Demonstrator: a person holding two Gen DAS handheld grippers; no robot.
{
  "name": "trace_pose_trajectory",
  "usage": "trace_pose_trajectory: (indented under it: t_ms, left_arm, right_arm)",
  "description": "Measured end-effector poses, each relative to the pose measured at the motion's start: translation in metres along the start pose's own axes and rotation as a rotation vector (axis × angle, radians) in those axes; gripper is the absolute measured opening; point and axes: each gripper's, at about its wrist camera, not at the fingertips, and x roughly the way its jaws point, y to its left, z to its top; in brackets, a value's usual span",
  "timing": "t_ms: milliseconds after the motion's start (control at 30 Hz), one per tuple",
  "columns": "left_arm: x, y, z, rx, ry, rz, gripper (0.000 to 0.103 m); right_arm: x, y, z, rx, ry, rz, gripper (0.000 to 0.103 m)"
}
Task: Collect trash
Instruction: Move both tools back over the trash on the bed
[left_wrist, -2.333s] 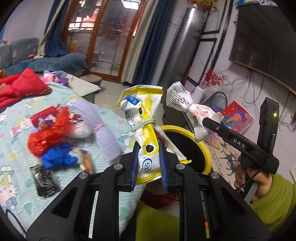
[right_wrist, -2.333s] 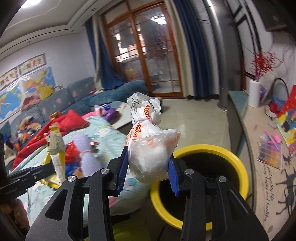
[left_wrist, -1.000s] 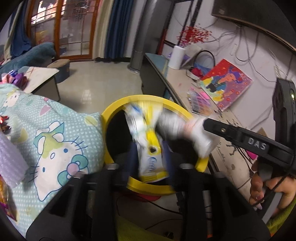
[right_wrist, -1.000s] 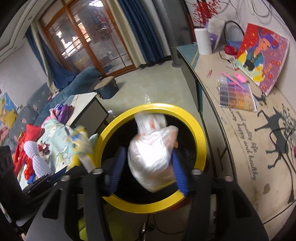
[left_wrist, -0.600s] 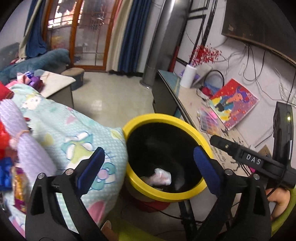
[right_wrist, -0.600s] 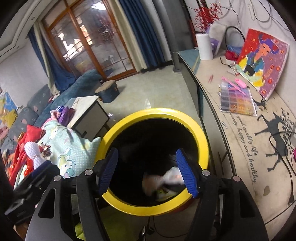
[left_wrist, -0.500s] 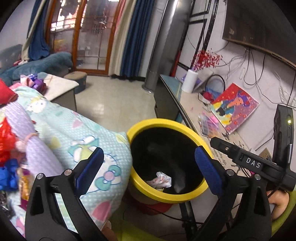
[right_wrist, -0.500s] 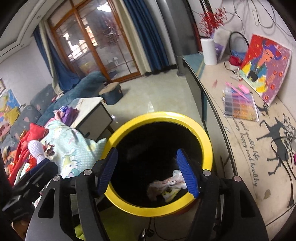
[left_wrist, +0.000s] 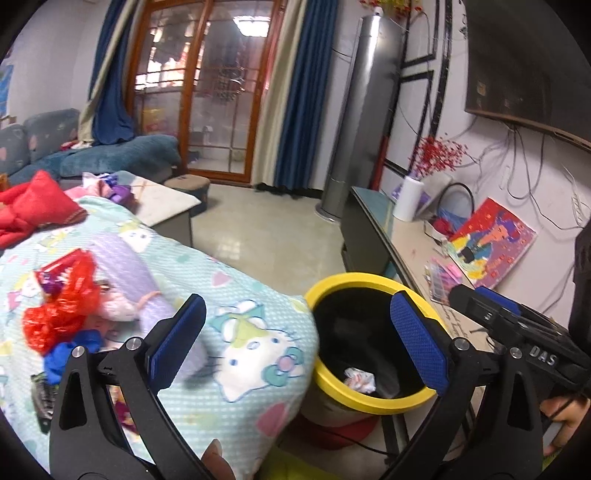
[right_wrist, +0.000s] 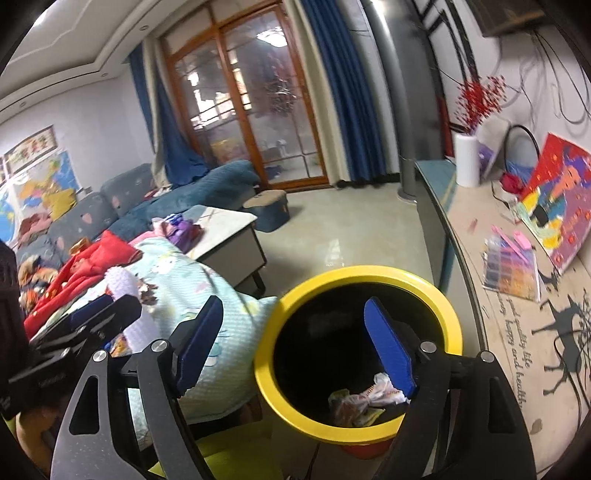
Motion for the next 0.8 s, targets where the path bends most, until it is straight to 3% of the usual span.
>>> trace_pose_trajectory:
  t_ms: [800]
  left_arm:
    - [-0.048, 0.079, 0.003, -0.098, -0.102, 0.198, 0.092]
  right_arm:
    - [0.005, 0.100, 0.003, -0.189, -0.013, 0.171, 0.087]
